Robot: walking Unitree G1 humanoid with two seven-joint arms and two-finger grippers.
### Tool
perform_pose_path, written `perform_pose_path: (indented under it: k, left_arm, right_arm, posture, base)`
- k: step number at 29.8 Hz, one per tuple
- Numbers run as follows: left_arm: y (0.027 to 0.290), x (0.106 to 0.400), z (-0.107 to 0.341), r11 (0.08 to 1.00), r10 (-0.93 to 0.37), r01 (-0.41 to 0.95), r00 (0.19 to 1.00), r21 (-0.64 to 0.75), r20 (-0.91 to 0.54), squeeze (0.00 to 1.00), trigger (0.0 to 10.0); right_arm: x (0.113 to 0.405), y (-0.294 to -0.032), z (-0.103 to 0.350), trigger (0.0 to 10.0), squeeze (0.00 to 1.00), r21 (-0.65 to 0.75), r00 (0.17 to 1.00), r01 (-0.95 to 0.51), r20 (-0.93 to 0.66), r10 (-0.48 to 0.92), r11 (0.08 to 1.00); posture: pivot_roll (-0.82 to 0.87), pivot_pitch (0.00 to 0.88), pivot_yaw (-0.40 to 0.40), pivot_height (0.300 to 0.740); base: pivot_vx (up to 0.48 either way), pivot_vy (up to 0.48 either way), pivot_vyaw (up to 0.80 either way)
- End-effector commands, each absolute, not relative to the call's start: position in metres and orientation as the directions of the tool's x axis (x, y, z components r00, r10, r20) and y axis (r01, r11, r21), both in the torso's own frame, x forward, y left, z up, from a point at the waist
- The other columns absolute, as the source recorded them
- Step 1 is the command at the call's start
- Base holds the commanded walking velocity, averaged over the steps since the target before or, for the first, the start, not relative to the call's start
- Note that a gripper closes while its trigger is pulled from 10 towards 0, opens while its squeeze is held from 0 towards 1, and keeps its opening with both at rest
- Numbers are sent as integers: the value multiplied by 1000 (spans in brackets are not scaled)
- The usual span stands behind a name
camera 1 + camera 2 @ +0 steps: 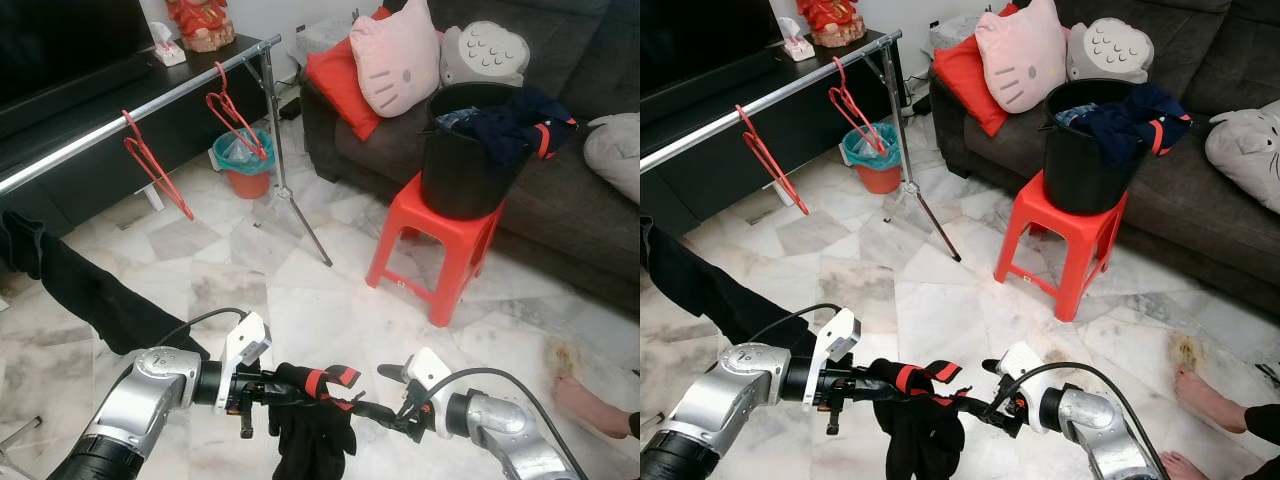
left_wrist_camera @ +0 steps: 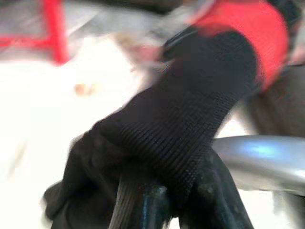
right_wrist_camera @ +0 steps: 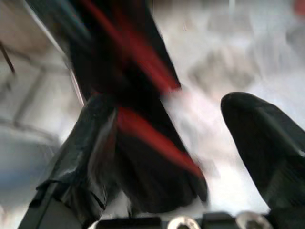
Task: Hang hanger
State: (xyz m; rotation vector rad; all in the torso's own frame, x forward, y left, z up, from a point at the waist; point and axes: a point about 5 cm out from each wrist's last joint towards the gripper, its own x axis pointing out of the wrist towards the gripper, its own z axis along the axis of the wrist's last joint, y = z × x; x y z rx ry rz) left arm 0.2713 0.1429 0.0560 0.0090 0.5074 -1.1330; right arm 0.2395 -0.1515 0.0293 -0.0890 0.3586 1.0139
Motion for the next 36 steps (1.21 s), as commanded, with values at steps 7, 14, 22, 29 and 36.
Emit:
perform_pose_path:
  k: [7, 14, 22, 29, 36]
  left_arm:
    - [149, 285, 51, 594, -773, 788, 505, -159, -385, 0, 10000]
    - [149, 291, 47, 639, -745, 755, 560, -147, -364, 0, 10000]
    - [145, 272, 42, 460, -854, 854, 350, -244, -385, 0, 10000]
    - [146, 267, 40, 386, -878, 880, 259, -276, -403, 0, 10000]
    - [145, 261, 48, 286, -910, 906, 154, -313, -386, 0, 10000]
  right_arm:
    - [240, -156, 23, 10000, 0, 112, 542, -790, -333, 771, 603]
    - [241, -158, 22, 10000, 0, 109, 585, -753, -340, 736, 649]
    - [242, -170, 38, 10000, 0, 42, 549, -805, -324, 770, 591]
    - [248, -177, 60, 10000, 0, -18, 503, -852, -305, 809, 523]
    - [241, -184, 63, 10000, 0, -9, 393, -909, -355, 848, 417]
  posture:
    - [-23, 47, 71, 740]
    - [-22, 46, 71, 740]
    - [-24, 49, 74, 740]
    - [-27, 42, 76, 740]
    - [-25, 33, 76, 740]
  base:
    - [0, 0, 0]
    - [0, 0, 0]
    - [0, 0, 0]
    - [0, 0, 0]
    - [0, 0, 0]
